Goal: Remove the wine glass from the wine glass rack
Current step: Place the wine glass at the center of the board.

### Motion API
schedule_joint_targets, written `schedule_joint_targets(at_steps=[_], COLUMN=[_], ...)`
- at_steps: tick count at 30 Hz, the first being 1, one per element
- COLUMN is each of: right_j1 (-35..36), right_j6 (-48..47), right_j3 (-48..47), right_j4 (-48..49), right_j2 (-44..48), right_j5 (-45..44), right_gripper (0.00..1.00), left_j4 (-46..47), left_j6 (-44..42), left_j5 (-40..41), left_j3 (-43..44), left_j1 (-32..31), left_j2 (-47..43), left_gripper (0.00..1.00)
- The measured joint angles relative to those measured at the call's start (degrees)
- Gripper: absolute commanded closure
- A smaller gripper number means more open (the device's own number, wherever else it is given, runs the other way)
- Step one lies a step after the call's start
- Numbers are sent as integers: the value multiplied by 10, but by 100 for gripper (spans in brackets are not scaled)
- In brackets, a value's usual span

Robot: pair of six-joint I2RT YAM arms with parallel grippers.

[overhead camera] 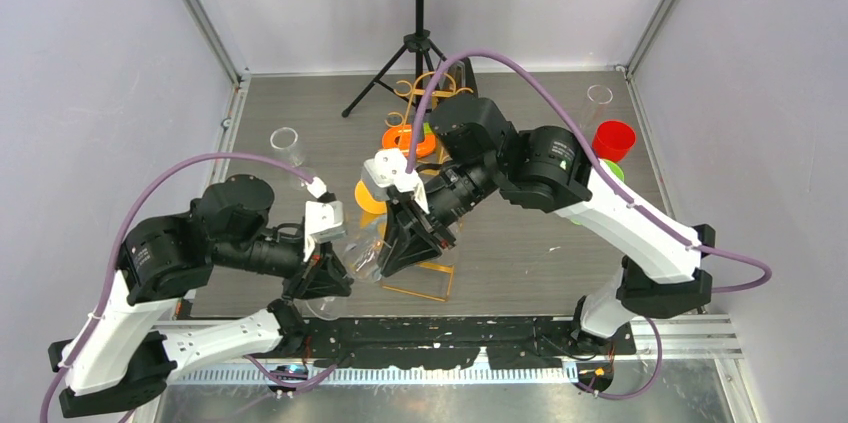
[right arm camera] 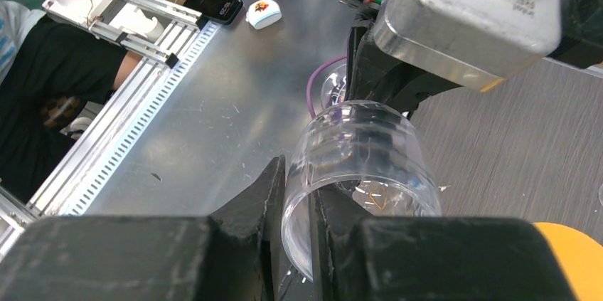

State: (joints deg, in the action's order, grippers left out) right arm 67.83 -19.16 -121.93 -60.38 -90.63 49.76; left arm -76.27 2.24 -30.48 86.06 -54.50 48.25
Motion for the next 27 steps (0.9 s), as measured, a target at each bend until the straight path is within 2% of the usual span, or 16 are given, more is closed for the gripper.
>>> schedule_joint_targets(at_steps=[4,9,14,18,27], right_j1=[4,7,7,7,8], right_j6=[26,49,63,71,94], right_j3=[24,47,101,143,207], right_j4=[23,36,47,45,-22], right_j2=[20,53,107,146,227], right_j5=[-18,-44,-65,-80,-127], right_gripper=[94,94,94,94,94], left_j4=[11,25,42,66,96], left_j6=[3,2,5,7,7], left_j5=[10,18,27,46,90], left_j3=[0,-6,-13,-21,-51], left_j1=[0,0,0,0,0], left_j2=[0,-14,-48,-76,-116], left_gripper=[67,33,23,10,7])
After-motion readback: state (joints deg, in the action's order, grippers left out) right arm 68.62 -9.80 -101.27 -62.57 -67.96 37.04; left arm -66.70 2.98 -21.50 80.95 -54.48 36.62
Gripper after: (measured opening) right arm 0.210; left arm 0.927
